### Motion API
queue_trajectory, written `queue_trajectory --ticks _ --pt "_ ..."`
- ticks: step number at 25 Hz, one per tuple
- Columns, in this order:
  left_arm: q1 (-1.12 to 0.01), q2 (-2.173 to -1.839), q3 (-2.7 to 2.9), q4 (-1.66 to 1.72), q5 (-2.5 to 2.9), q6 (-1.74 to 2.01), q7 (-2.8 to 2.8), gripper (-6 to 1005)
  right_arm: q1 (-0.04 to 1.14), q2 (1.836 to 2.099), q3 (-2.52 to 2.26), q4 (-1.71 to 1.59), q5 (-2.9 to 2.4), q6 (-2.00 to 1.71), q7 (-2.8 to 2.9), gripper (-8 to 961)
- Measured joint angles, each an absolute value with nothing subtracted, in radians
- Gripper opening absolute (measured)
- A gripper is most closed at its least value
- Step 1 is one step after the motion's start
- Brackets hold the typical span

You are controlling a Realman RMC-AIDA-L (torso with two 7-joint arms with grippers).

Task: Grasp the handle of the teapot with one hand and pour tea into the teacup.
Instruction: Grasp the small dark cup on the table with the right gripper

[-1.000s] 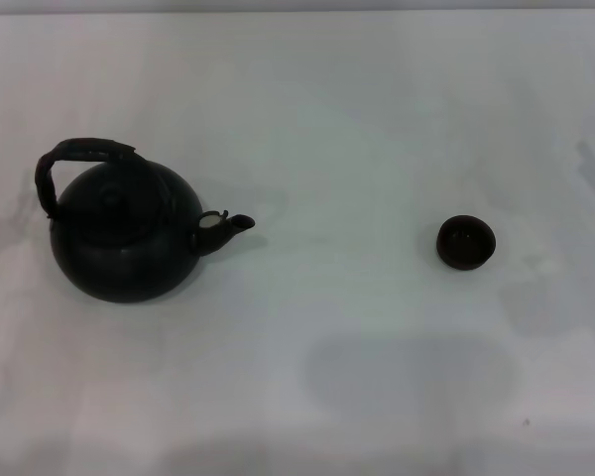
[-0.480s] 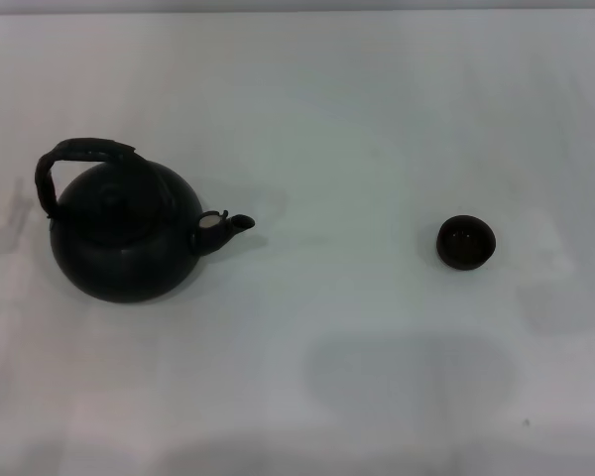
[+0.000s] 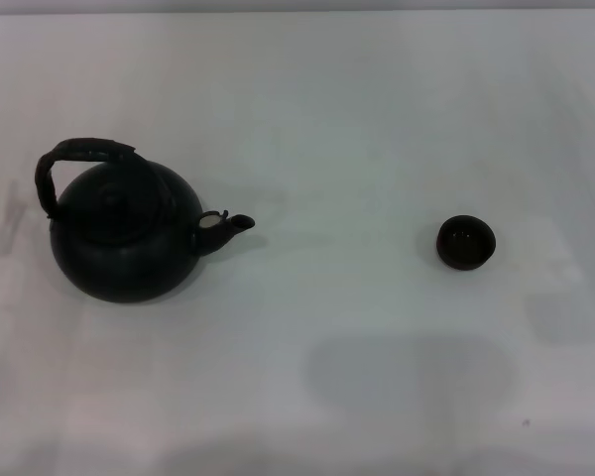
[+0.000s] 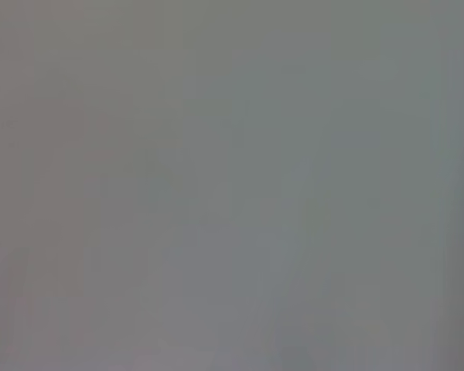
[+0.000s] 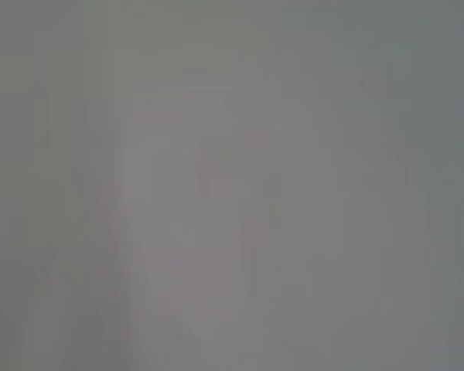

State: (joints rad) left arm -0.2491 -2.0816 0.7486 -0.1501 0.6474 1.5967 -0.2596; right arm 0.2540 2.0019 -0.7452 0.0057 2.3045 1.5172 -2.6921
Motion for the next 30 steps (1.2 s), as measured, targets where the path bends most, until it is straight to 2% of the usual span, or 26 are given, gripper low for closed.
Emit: queue_trajectory --ticks 17,30 --pt "-0.225 -2.081 0.773 -0.147 0.649 1.6 -0.237 870 0.191 1.994 -0.879 -0.096 2.286 1.568 -2.658 858" --pt "-0.181 -2.08 0.81 -0.122 0.648 1.598 -0.238 871 0.104 1.98 -0.89 -0.586 1.876 1.573 -2.239 857"
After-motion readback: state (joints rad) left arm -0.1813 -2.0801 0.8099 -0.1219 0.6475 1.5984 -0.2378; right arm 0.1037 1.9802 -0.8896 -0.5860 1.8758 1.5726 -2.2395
